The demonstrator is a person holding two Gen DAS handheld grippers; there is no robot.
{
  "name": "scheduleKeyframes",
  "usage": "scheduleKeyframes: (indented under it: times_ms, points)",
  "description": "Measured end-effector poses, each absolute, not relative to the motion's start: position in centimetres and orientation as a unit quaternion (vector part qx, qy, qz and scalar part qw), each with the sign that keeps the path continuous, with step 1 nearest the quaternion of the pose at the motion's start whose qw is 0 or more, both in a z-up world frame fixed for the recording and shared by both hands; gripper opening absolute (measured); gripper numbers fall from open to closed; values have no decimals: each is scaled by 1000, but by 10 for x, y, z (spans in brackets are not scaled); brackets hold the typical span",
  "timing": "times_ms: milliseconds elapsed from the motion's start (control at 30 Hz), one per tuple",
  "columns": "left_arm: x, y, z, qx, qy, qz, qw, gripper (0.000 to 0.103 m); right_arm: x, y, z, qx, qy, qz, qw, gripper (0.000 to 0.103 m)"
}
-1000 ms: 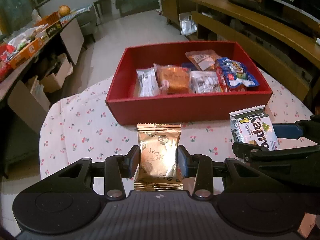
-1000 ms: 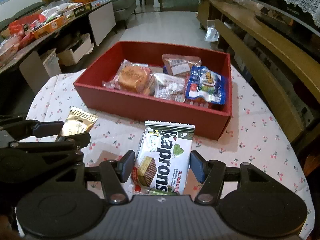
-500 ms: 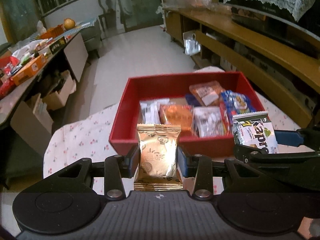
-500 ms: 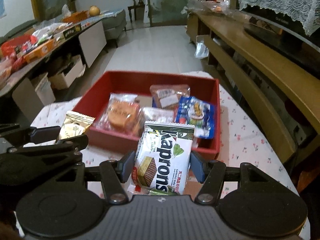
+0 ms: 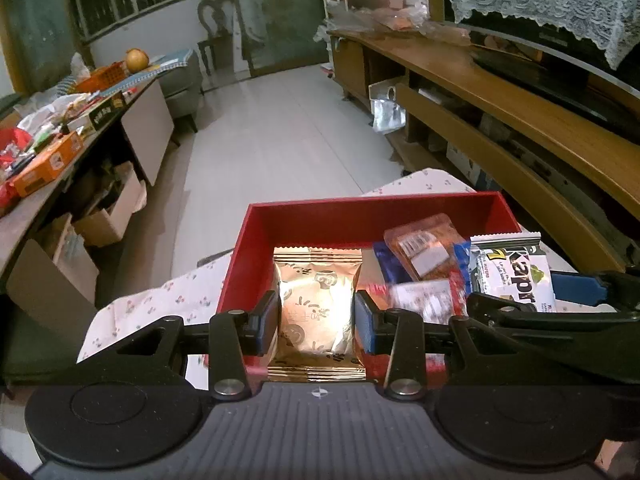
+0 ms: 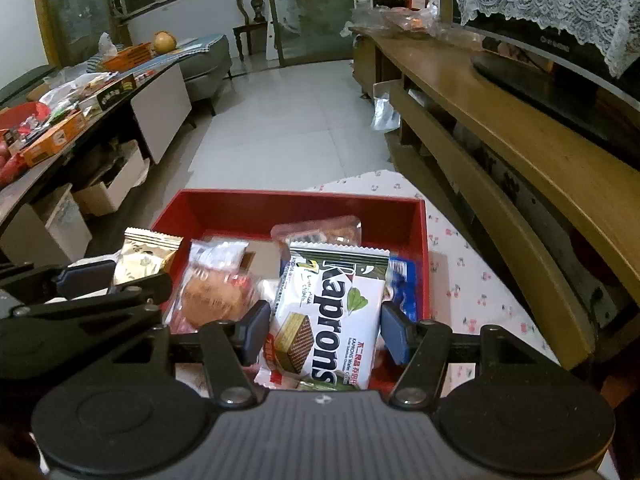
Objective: Organize snacks
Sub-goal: 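Lift both held snacks and carry them over the red box, then lower the gold packet and Kaprons bar into the red box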
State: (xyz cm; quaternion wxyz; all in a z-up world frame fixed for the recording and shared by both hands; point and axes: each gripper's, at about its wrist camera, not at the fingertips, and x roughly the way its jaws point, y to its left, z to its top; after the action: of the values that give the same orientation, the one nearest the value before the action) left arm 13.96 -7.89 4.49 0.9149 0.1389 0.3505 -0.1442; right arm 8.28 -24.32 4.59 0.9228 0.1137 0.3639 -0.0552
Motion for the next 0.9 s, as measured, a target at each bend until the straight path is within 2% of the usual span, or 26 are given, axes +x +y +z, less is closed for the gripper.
scheduleKeyframes:
  times_ms: [900]
  points:
    - [194, -86, 12, 126, 401, -128, 898, 48, 145, -245, 15, 92, 391, -62, 914, 73]
